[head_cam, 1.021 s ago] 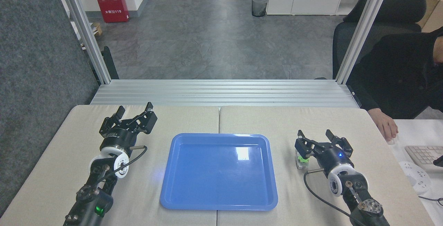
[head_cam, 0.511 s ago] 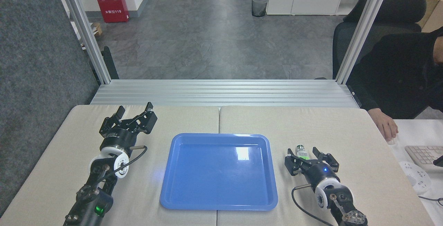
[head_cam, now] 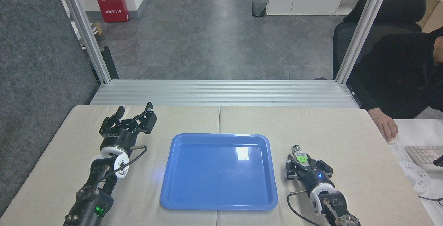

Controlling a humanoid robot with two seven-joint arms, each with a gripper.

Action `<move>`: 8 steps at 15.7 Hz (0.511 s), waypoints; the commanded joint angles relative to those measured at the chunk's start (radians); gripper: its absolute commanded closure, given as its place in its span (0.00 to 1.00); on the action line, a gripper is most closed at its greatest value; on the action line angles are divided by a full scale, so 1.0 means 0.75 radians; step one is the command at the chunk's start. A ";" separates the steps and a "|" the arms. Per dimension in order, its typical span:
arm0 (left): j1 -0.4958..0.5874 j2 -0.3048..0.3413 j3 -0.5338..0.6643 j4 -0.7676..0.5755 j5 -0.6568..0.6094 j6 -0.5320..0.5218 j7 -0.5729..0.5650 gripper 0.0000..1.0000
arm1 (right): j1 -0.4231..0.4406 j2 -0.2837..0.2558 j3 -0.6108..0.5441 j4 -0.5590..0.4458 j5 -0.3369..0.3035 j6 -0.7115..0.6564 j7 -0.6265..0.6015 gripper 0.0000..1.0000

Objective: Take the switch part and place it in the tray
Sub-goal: 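Close the right gripper on the switch part and lift it, then carry the switch part over the blue tray and open the right gripper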

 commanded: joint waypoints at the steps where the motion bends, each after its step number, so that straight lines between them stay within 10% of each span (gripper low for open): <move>1: 0.000 0.000 0.001 0.000 0.000 0.000 0.001 0.00 | -0.034 0.018 0.003 0.064 0.010 0.083 0.000 0.95; 6: 0.000 0.000 0.001 0.000 0.000 0.000 0.001 0.00 | -0.116 0.048 0.007 -0.091 -0.011 0.175 -0.084 1.00; 8: 0.000 0.000 0.001 0.000 0.000 0.000 0.001 0.00 | -0.100 0.164 0.062 -0.232 -0.003 0.167 -0.081 1.00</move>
